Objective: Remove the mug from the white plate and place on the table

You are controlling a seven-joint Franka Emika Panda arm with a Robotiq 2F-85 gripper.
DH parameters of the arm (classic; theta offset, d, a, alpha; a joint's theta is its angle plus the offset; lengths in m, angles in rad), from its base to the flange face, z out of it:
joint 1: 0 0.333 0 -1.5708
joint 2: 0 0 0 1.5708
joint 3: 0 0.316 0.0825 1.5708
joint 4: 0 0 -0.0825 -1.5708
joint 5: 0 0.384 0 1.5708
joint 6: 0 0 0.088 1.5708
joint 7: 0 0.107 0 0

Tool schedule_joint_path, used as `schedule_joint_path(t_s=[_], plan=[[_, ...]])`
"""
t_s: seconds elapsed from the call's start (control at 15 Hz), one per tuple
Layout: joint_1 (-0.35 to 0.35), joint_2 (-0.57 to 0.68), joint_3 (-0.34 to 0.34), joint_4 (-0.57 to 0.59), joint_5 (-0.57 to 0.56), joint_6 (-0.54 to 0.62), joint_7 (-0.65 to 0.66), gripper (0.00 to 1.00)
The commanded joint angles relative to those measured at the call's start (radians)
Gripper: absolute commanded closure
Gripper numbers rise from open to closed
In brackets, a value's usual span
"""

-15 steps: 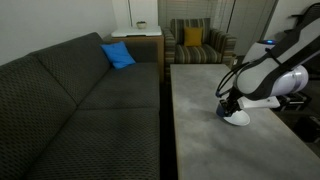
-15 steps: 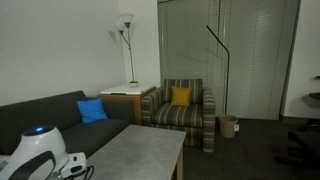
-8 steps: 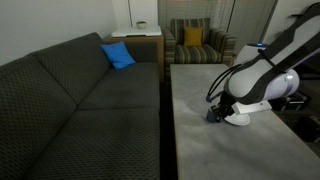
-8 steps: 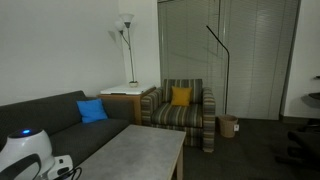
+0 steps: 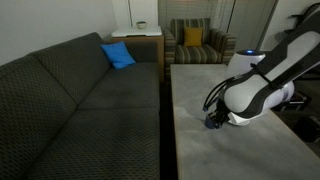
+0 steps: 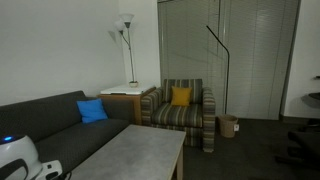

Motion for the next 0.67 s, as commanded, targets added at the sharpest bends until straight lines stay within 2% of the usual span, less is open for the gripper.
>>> schedule_joint_path(t_s=[0.0,0.2,0.6], plan=[[0.083,0.003,-0.093,-0.009,-0.030,-0.005,0.098,0.97],[0.107,0.008,-0.109,-0.007,-0.039,-0.015,0.129,0.97],[0.061,0.008,-0.056,0.004,-0.042,-0.026,0.082,0.97]])
